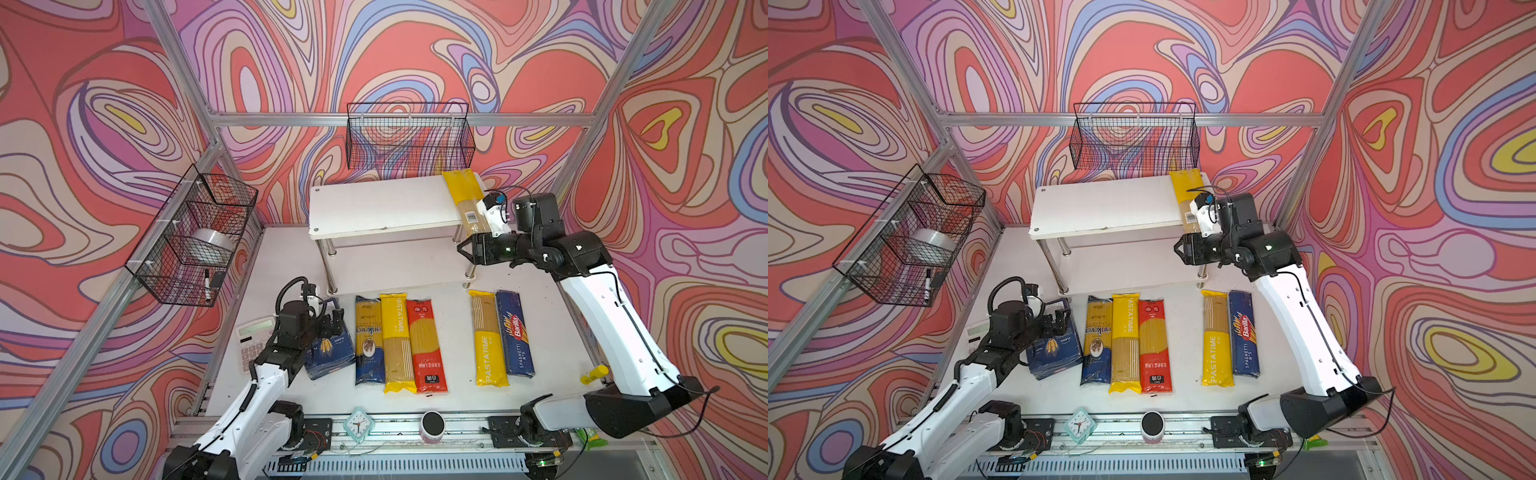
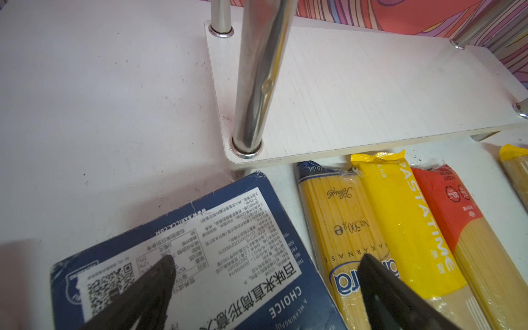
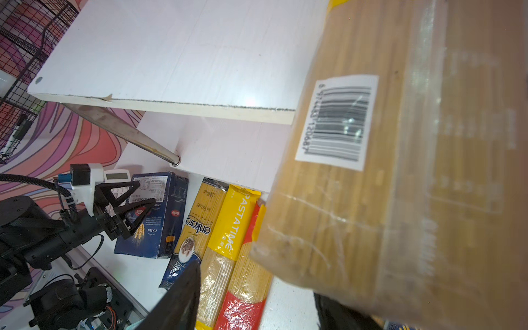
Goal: Arrange pasta packages on shelves
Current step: Move the pasta bag to the shelf.
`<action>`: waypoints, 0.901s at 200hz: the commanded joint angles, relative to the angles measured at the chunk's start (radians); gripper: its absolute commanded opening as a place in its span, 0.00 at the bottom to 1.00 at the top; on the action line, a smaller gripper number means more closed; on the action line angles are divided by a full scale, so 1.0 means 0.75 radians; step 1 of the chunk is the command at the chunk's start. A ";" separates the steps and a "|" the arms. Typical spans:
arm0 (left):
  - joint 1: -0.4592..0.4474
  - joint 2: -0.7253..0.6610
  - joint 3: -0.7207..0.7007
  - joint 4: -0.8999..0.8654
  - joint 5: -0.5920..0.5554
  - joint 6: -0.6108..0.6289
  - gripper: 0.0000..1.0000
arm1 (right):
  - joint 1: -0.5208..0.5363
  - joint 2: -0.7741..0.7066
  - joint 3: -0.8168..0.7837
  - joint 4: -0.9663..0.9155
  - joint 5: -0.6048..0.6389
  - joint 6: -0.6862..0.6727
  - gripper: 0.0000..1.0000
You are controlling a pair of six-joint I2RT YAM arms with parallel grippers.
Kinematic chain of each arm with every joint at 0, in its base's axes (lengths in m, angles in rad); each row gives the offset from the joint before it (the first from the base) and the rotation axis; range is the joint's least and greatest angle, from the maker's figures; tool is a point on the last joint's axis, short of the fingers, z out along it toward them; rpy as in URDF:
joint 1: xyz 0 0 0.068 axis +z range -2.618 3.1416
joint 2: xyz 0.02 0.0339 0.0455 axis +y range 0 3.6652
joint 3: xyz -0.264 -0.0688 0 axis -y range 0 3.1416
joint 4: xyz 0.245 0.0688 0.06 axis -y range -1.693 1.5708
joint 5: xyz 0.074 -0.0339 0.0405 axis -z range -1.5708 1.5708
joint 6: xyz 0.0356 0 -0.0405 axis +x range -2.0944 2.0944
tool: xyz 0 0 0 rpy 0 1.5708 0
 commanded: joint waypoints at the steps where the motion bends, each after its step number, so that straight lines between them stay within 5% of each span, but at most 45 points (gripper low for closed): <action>1: -0.010 -0.015 0.023 0.019 -0.019 -0.023 1.00 | -0.005 0.027 0.046 0.053 0.065 -0.034 0.64; 109: -0.010 -0.058 -0.001 0.031 0.002 -0.019 1.00 | -0.005 -0.290 -0.288 -0.042 -0.036 0.056 0.65; 180: -0.010 -0.103 -0.026 0.039 -0.004 -0.023 1.00 | -0.005 -0.398 -0.631 0.001 0.209 0.151 0.66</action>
